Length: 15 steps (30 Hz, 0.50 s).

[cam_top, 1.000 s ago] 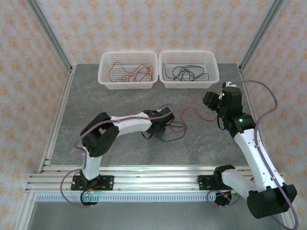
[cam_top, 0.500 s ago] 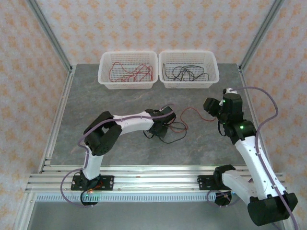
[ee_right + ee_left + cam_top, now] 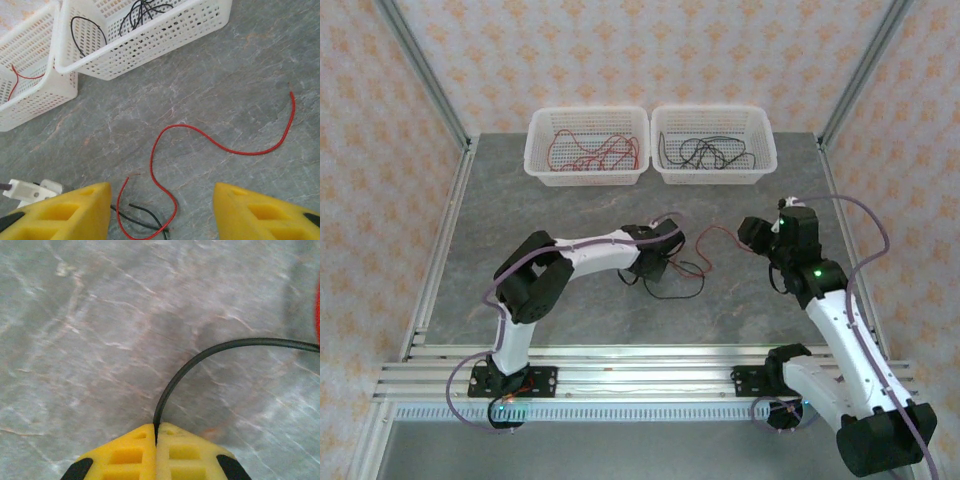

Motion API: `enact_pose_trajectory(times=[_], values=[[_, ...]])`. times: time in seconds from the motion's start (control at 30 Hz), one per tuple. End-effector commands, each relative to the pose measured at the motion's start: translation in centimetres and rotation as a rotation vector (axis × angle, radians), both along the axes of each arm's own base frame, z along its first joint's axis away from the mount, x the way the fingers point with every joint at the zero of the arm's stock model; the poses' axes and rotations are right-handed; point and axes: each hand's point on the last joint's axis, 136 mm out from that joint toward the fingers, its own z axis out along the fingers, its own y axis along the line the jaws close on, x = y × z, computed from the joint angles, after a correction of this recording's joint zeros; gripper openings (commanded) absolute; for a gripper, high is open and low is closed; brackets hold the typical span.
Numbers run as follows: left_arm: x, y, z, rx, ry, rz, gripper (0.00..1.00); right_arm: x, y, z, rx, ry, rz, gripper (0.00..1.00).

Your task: Untangle the cables

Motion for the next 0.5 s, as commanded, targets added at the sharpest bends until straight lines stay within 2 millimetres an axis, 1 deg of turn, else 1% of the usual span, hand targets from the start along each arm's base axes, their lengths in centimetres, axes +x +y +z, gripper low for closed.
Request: enact_pose_trajectory(times=[0.0,0.07,0.1,0.33,0.47], values=[[1.7,0.8,3.8,-0.007,-0.101,0.041,0.0,-0.1,0.9,-0.3,0.059,-0.014,0.017,0.55],[1.7,0.7,4.2,-0.015,-0.109,0.043,0.0,-0.1,1.2,-1.0,0.087,-0.004,0.02,0.55],[1.8,0.5,5.5,-0.038,-0.13,0.043,0.0,-0.2,1.4,-1.3,0.105,0.0,0.023,0.55],[1.8,0.0,8.6,-0.047,-0.18,0.039,0.0,-0.5,2.7,-3.8,0.204,0.036,0.046,0.55],[1.8,-0.7,10.8,-0.06,-0.216,0.029,0.0,-0.9,3.4,-5.4,0.246,0.066,0.068,0.55]])
